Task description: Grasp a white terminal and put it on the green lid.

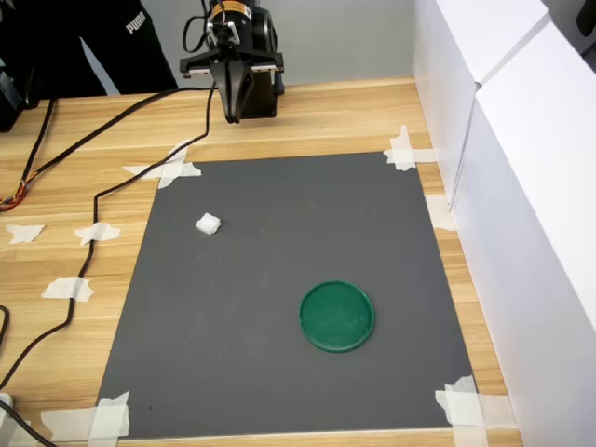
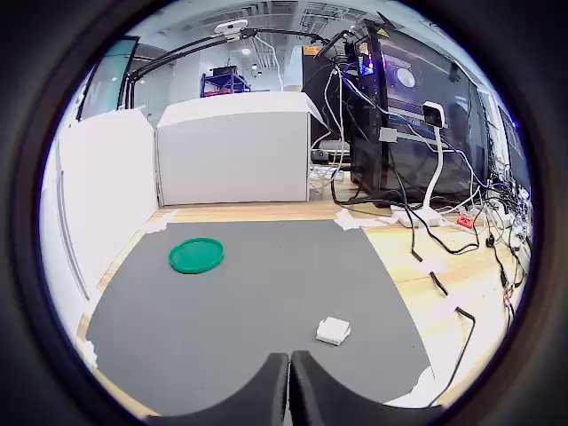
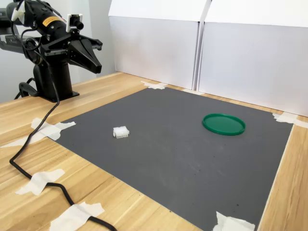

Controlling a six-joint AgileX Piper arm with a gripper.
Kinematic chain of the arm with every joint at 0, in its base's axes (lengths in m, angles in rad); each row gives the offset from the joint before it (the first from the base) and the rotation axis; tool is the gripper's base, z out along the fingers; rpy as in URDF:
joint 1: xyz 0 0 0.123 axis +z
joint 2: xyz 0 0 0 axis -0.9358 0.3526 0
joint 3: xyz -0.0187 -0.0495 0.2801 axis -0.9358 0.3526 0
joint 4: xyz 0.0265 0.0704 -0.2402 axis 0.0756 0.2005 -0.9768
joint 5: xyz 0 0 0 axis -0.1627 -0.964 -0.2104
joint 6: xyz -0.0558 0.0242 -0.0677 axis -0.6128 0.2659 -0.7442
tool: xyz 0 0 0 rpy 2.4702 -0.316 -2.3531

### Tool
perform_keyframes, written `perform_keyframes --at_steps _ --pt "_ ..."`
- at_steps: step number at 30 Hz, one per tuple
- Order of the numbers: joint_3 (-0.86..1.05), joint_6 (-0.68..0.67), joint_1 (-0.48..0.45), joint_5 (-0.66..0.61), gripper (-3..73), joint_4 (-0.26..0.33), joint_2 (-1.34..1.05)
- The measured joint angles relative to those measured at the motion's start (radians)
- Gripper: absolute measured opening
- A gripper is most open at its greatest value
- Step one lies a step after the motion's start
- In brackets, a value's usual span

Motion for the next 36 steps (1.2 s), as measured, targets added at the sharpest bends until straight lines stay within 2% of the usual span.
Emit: perform_keyframes --at_steps 6,16,23,29,36 --pt "0.0 0.0 0.0 0.014 -1.6 -0.031 0.026" --pt "0.0 -0.001 0.0 0.159 -1.6 -0.117 0.2" --pt "-0.082 -0.001 0.0 0.178 -1.6 -0.125 0.358" --pt "-0.276 -0.001 0.0 0.098 -1.6 -0.128 0.532" --pt "-0.523 -0.03 0.0 -0.154 -1.6 -0.14 0.77"
